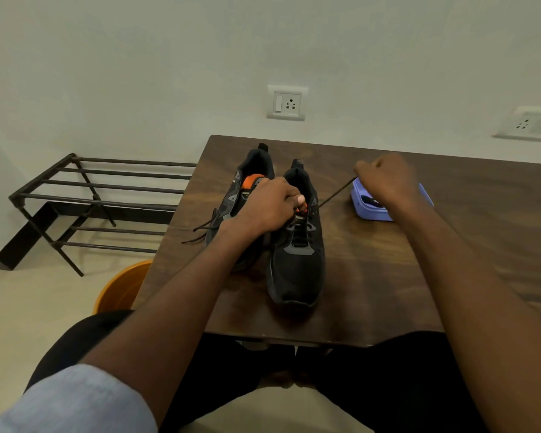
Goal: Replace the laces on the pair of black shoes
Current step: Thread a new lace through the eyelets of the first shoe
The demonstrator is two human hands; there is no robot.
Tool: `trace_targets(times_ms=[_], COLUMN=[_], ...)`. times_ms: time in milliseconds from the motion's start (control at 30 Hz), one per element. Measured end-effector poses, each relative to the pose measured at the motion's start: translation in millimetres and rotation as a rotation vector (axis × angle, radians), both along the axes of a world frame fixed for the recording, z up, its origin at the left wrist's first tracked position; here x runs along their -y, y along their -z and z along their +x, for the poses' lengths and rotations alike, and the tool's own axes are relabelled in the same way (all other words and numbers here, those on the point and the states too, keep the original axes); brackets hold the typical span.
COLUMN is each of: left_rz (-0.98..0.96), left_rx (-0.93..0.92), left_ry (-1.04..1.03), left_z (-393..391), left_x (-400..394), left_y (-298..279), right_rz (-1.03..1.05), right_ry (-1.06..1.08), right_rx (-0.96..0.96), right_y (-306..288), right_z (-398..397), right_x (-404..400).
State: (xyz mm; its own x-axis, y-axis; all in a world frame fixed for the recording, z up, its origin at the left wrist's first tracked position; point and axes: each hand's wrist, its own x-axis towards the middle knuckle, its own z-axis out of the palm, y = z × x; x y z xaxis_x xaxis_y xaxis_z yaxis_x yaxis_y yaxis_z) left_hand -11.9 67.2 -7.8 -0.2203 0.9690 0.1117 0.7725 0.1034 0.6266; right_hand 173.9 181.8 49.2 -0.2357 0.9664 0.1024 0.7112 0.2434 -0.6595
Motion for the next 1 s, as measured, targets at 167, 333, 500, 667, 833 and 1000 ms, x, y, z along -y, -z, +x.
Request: trace_targets(times_ms=[167,333,500,667,833,1000], left_rz=[-0.016,-0.036,-0.041,-0.031,-0.018,-0.025], left_rx=[0.086,0.111,0.138,0.153,0.144,0.149], left_ry=[-0.045,-0.037,-0.035,-0.045,-0.042,-0.045], left_z=[-6.7,-13.7,-15.7,-16.6,-14.5,-16.6], left_x=[-2.0,-1.4,-2.6,-5.1,-4.2,-6.6], left_y=[-1.2,-2.0,0.4,2.1,4.4,4.9], right_rz=[-0.064,-0.126,0.000,-0.159,-0.085,0.060], right_ry=[-0.364,-0.458,-0.227,-0.459,-0.492,-0.043], right_rx=[0.250,0.355,0.128,0.349,0.399,0.091], right_y=[12.6,24.8,10.3,20.0,30.3,13.2], right_z=[-16.3,-29.9,-12.4,-14.8,-33.3,-20.5], right_x=[13.3,20.9,2.0,16.6,22.1,12.9])
